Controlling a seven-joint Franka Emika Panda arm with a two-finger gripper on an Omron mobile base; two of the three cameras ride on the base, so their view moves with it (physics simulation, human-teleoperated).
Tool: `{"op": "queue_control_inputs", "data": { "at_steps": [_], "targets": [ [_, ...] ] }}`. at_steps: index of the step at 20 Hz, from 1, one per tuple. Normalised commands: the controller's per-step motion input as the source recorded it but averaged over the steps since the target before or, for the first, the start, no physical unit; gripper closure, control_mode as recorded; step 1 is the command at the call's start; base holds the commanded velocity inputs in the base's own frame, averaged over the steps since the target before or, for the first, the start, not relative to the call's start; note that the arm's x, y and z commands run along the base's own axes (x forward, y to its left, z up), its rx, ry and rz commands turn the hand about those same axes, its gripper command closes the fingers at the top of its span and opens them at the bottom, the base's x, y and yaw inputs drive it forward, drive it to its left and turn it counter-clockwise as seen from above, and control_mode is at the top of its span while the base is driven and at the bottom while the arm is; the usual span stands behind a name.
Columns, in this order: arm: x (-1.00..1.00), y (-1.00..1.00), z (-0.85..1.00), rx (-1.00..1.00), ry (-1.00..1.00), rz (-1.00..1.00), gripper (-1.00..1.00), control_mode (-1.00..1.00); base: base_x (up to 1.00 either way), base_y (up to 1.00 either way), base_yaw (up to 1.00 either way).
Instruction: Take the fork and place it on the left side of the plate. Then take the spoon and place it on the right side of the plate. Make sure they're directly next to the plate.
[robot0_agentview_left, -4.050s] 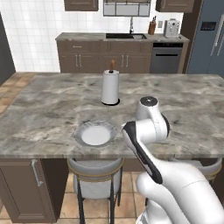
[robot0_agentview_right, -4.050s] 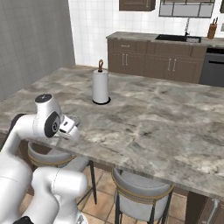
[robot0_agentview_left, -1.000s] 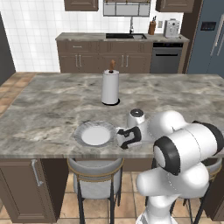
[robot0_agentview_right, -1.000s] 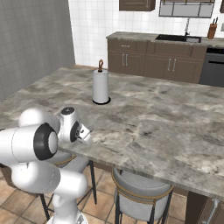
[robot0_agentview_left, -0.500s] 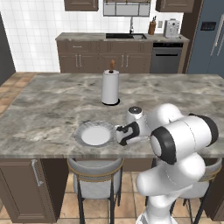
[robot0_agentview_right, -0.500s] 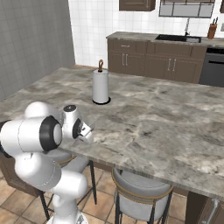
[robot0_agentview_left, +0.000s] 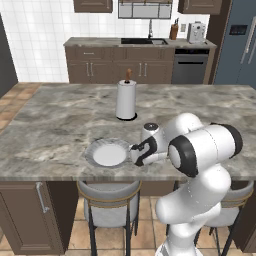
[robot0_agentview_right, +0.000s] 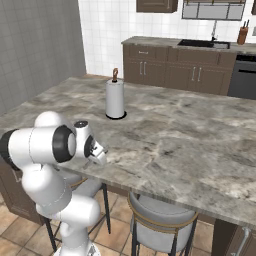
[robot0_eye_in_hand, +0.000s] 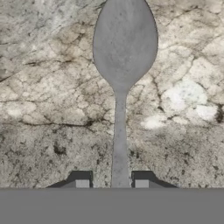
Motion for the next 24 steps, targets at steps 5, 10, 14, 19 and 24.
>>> {"op": "queue_control_inputs", "data": {
  "at_steps": [5, 10, 14, 19, 24],
  "targets": [
    [0.0, 0.0, -0.03, 0.0, 0.0, 0.0, -1.0, -1.0, 0.0, 0.0, 0.0],
    [-0.12, -0.01, 0.13, 0.0, -0.03, 0.0, -1.0, -1.0, 0.0, 0.0, 0.0],
    [-0.4, -0.15, 0.34, 0.0, -0.05, -0.02, -1.0, -1.0, 0.0, 0.0, 0.0],
    [-0.41, -0.17, 0.48, 0.0, -0.04, -0.03, -1.0, -1.0, 0.0, 0.0, 0.0],
    [-0.36, -0.2, 0.69, 0.0, -0.03, -0.04, -1.0, -1.0, 0.0, 0.0, 0.0]
  ]
}}
